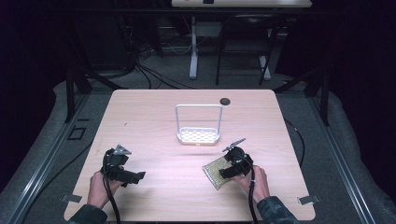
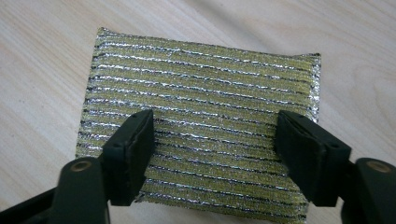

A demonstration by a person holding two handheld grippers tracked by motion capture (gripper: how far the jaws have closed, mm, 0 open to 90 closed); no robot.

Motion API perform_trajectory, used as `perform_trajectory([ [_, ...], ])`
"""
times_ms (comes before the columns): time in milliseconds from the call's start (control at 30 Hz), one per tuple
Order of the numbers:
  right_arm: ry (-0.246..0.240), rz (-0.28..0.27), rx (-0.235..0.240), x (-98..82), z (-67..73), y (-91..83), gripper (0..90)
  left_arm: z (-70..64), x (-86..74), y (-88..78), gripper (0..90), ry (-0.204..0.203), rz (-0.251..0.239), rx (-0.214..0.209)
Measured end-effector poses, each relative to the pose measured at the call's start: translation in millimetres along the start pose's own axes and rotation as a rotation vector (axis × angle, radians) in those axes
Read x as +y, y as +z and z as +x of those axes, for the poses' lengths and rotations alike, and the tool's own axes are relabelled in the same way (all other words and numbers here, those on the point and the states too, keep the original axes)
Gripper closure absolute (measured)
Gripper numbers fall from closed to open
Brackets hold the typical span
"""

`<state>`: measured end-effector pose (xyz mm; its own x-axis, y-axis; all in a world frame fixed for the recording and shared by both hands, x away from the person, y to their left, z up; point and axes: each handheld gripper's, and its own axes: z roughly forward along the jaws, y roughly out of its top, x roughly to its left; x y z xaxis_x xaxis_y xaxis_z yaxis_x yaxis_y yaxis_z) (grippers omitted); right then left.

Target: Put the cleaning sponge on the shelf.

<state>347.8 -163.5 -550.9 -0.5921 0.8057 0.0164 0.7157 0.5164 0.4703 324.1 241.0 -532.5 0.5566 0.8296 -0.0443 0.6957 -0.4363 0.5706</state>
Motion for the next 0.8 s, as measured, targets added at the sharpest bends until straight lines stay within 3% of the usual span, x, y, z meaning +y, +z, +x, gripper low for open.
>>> perform_trajectory([
  [300,0.035,0.015,-0.027,-1.1,0.9,-1.4,49.0,2.3,-1.2,-0.7,0.2,-0.015,-0.009,0.009],
  [533,0.026,-0.003,-0.045,-2.4,7.5,-2.6,66.7,1.3,-1.9,-0.1,0.2,-0.003,0.006,0.003],
  [600,0.02,0.0,-0.041,-1.8,10.5,-2.9,72.1,-0.1,-1.7,1.2,0.2,-0.004,0.006,0.0],
  [800,0.065,-0.009,0.004,-2.7,6.8,-2.7,88.8,0.6,-1.9,2.0,0.3,-0.007,0.005,0.004],
])
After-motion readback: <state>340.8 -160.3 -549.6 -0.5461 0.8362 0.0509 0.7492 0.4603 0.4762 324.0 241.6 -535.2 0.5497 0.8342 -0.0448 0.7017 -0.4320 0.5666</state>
